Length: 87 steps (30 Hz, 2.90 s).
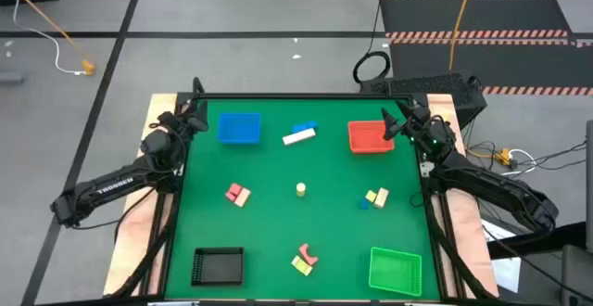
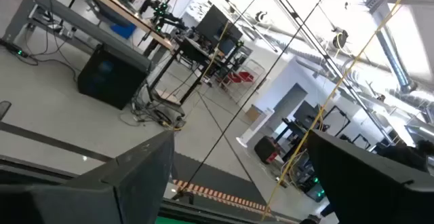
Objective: Sort & place blocks by color
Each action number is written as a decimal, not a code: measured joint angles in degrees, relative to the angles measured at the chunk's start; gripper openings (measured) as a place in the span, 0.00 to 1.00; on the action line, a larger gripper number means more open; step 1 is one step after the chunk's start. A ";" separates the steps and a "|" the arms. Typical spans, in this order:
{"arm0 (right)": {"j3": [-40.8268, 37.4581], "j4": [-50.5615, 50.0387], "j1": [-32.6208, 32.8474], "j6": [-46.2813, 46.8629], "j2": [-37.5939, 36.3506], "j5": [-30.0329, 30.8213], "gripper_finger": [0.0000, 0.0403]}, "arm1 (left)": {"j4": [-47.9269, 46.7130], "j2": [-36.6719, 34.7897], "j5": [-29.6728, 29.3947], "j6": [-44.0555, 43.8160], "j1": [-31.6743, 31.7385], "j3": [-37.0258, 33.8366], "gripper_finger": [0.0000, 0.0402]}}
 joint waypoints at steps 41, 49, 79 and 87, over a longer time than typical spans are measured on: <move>-0.01 0.00 -0.02 0.02 0.00 0.02 0.81 | -0.02 0.00 0.00 0.00 0.00 0.00 0.84; -0.01 -0.02 -0.02 0.01 0.00 0.02 0.81 | 0.00 0.00 0.00 0.00 0.00 0.00 0.84; -0.02 0.00 -0.02 0.00 0.00 0.00 0.81 | -0.01 0.00 0.00 0.00 -0.02 0.00 0.84; -0.02 3.23 -0.11 0.01 -0.03 0.01 0.81 | -0.02 0.00 0.00 0.00 -0.02 0.00 0.84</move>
